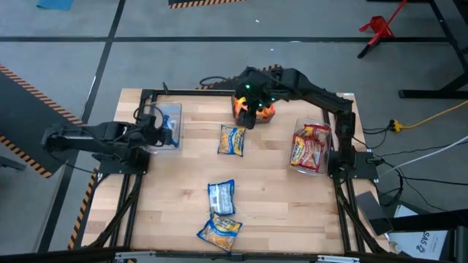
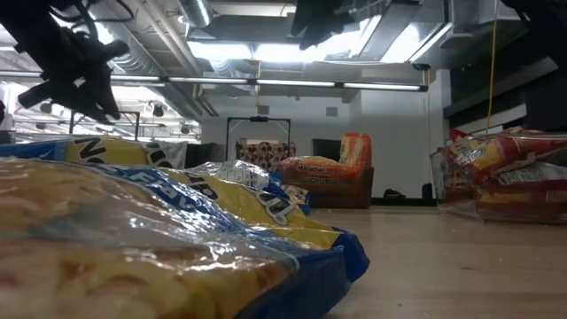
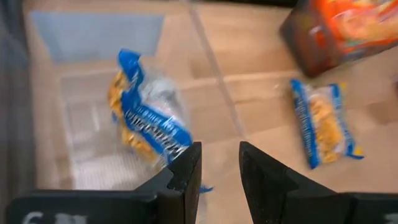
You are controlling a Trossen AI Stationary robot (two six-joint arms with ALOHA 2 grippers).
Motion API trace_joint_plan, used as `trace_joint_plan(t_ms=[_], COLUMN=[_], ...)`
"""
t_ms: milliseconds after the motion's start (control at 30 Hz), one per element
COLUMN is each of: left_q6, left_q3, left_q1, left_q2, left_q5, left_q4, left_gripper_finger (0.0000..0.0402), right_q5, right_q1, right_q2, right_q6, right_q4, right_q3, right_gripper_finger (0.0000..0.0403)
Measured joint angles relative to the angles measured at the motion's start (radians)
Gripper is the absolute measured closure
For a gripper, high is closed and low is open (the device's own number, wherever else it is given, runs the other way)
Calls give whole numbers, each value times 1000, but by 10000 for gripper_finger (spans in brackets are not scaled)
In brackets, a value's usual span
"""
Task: Sort Maruchan noodles
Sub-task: Put the blue noodle pack into the left transparent bin
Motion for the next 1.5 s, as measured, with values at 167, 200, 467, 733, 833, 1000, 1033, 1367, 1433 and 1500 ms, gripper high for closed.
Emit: trace_joint_plan(t_ms=[167,200,467,733,833,1000,1033,1367,1433,1500], left_q6=[11,27,180,342,344,368,375,448,446,446], left_q3=[0,0,0,0,0,3,8,16,18,32], left_q1=[123,146,302,464,515,555,562,582,582,581], left_q2=[65,82,234,377,388,387,387,386,383,370], left_q5=[132,157,301,393,407,406,402,411,413,413], left_q4=[-6,-4,70,168,209,337,333,315,316,305], left_gripper_finger=[301,301,301,301,301,305,310,399,400,401], right_q5=[16,18,128,173,181,197,197,221,233,234], right_q1=[40,48,94,128,136,147,147,147,147,146], right_q2=[0,0,0,0,0,0,0,0,0,0], right_q6=[0,0,6,54,55,66,70,72,66,53], right_q4=[-6,-6,-102,-166,-172,-173,-175,-182,-182,-182], right_q3=[0,0,0,-1,-1,-1,-1,-1,-1,-1], right_gripper_finger=[174,174,174,174,174,174,174,174,174,174])
